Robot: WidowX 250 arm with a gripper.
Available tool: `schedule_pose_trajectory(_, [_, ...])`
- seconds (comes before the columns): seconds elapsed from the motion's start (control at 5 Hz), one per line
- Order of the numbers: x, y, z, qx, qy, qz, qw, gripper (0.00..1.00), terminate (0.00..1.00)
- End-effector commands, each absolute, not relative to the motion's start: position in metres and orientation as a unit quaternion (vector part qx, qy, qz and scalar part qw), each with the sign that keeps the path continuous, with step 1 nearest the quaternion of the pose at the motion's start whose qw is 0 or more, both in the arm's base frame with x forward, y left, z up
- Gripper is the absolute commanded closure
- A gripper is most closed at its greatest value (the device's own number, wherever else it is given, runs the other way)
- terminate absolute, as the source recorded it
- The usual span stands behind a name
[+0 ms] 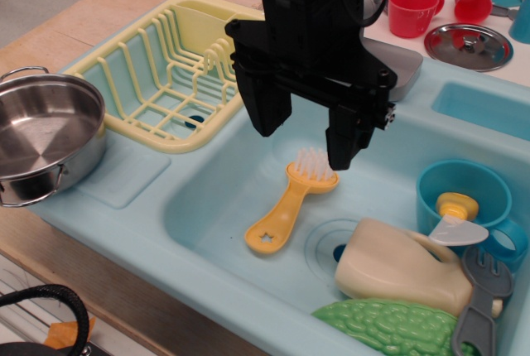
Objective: Put brush into pot or pan
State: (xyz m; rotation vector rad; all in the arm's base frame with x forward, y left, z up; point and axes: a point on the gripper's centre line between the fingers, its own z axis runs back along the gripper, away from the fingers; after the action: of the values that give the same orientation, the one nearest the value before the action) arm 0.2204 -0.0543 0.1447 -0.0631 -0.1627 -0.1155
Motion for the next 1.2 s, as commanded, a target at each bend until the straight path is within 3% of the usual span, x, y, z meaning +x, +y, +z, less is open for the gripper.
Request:
schedule_pose_trajectory(0.0, [0.220,-0.054,0.145,-0.031,-0.081,-0.058,0.995,0.00,0.00])
schedule_pose_trajectory(1.0, [0.234,-0.047,0.098,0.016,-0.139,-0.041,0.989,0.00,0.00])
